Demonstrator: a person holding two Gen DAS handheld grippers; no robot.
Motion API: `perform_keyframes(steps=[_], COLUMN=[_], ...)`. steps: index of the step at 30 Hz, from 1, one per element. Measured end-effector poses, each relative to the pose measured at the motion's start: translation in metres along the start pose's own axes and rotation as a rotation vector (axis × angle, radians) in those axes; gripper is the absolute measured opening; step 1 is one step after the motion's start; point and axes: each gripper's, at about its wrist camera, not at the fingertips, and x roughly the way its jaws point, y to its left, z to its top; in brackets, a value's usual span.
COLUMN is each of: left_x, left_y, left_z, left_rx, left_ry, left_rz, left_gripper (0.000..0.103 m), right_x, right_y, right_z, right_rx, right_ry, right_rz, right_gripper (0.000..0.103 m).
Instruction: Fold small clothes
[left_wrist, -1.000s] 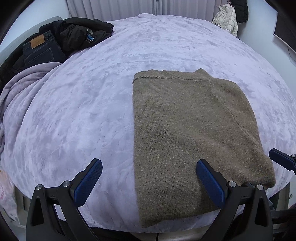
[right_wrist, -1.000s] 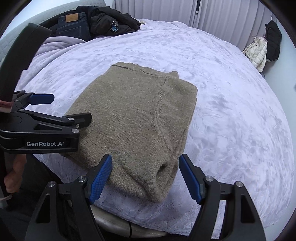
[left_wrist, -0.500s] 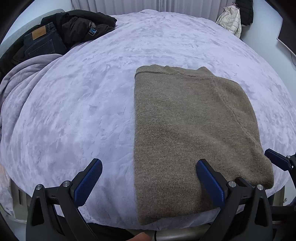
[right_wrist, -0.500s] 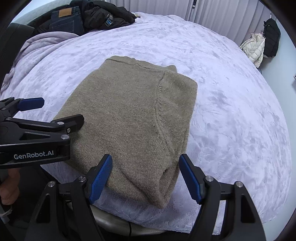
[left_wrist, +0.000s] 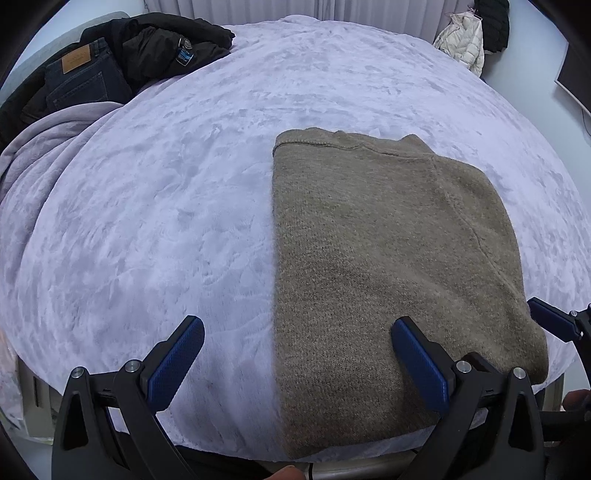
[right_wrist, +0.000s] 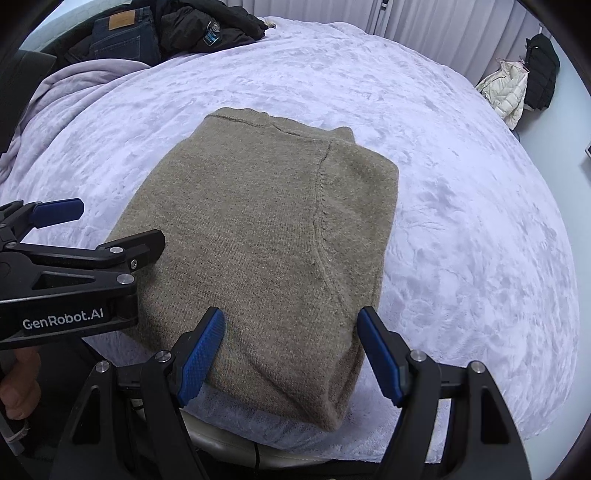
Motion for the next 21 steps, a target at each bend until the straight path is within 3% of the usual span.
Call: perform_keyframes(steps=[21], left_x=[0.0024], left_y=[-0.0008], left_z=[0.0110], left_rx=[-0.015], left_ry=[0.006], left_rz=[-0.008], left_gripper=[0.102], right_x=[-0.0014], right_y=[-0.0016], right_z=[0.0094], right_rx=[-0.006], right_ry=[0.016], right_rz=[-0.024], right_gripper=[0.078])
